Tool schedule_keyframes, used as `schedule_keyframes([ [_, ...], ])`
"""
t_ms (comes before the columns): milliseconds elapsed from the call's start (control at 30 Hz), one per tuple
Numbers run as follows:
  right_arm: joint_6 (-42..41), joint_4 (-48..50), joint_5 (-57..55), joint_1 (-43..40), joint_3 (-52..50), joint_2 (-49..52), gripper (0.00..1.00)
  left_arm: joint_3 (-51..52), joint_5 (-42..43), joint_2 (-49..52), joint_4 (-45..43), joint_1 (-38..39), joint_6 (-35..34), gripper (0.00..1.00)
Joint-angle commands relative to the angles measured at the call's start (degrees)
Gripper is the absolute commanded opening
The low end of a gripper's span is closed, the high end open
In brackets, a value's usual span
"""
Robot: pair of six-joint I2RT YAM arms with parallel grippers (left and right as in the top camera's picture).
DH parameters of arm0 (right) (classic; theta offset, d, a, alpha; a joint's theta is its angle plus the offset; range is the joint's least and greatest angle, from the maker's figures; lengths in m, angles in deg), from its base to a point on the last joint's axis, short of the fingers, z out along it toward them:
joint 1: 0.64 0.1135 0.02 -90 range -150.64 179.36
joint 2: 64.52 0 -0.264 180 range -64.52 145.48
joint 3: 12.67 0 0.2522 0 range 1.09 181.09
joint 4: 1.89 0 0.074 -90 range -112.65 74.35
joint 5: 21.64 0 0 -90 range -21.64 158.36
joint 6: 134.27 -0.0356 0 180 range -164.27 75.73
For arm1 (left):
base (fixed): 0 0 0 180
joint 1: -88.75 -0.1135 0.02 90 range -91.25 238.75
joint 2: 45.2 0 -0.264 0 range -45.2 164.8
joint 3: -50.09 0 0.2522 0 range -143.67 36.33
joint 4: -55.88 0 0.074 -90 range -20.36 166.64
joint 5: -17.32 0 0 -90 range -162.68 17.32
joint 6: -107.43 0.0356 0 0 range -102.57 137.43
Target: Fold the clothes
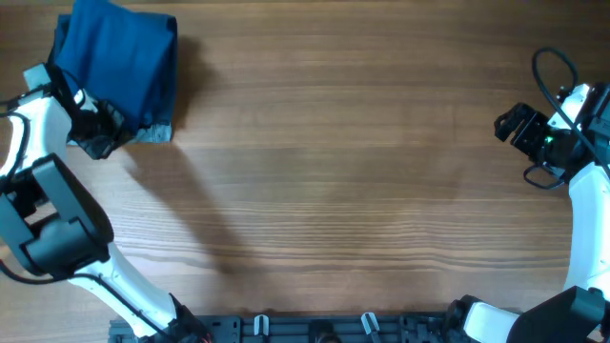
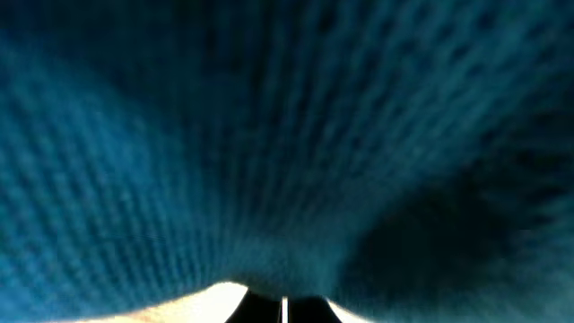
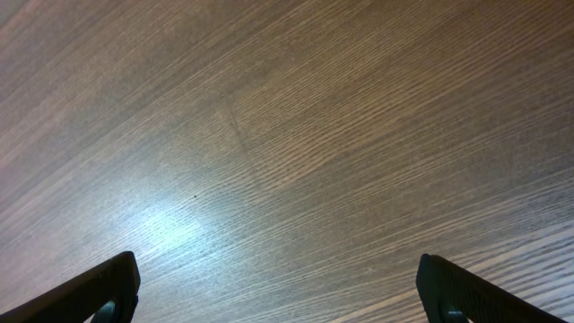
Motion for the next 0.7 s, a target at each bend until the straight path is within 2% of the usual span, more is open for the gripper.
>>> schedule_keyframes([
  [0, -0.11, 0.00, -0.59, -0.02, 0.52, -0.22, 1.00, -0.11, 4.61, -2.84, -2.19, 0.26, 1.79, 0.04],
  [133, -0.11, 0.00, -0.57, -0.02, 0.50, -0.22, 1.00, -3.23, 7.82, -12.68, -4.76, 0.28, 1.33, 0.04],
  [233, -0.11, 0.00, -0.59, -0.02, 0.50, -0.22, 1.00, -3.76, 10.84, -20.48, -12.00, 0.28, -2.12, 0.06],
  [333, -0.11, 0.00, -0.59, -0.02, 0.52, -0.22, 1.00, -3.76, 10.78, -22.84, -19.98, 0.28, -6.78, 0.07],
  [400, -0.11, 0.00, -0.59, -0.02, 0.50, -0.22, 1.00, -3.74, 10.78, -21.42, -26.18, 0.63, -9.29, 0.07],
  [533, -0.11, 0.00, -0.59, -0.02, 0.52, -0.22, 1.00, -3.74, 10.75, -14.53, -34.36, 1.97, -9.42, 0.09],
  [667, -0.13, 0.00, -0.59, -0.02, 0.50, -0.22, 1.00, -3.74, 8.87, -4.50, -44.44, 2.10, -9.92, 0.06],
])
